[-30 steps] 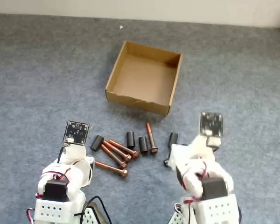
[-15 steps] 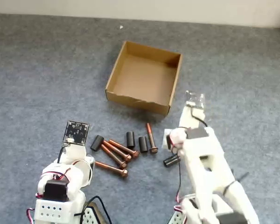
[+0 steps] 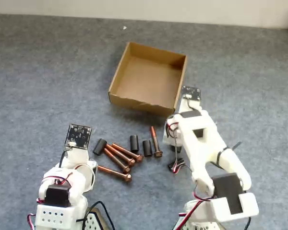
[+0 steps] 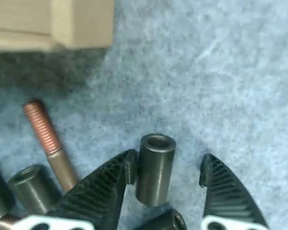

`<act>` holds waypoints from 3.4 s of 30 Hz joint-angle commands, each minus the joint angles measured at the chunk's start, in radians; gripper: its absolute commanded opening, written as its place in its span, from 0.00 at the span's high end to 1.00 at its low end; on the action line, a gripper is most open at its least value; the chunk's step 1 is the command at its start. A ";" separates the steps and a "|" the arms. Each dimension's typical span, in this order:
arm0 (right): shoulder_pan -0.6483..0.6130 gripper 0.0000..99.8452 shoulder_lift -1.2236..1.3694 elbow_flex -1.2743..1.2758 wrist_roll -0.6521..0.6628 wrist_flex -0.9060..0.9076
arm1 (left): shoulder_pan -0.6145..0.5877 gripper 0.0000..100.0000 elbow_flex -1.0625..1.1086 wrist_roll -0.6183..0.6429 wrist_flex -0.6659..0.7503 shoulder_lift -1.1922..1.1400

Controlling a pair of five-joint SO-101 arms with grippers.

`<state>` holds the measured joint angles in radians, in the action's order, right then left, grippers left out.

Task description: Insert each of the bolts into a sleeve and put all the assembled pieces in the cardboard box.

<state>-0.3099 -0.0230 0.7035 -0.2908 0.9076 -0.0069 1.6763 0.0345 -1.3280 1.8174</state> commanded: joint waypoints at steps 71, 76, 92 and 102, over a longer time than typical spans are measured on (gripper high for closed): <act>0.259 1.00 -0.576 0.328 -0.253 -0.217 | 0.507 0.78 -0.481 -0.790 0.397 -1.207; 0.259 1.00 -0.576 0.328 -0.253 -0.217 | 0.509 0.82 -0.496 -0.787 0.414 -1.260; 0.259 1.00 -0.576 0.329 -0.249 -0.217 | 0.542 0.99 -0.539 -0.786 0.396 -1.259; 0.259 1.00 -0.578 0.329 -0.247 -0.217 | 0.542 1.00 -0.717 -0.707 0.172 -1.257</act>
<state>-0.0690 -0.5600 1.0380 -0.5363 0.7188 0.5286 1.0717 -0.7449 -1.0917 0.5501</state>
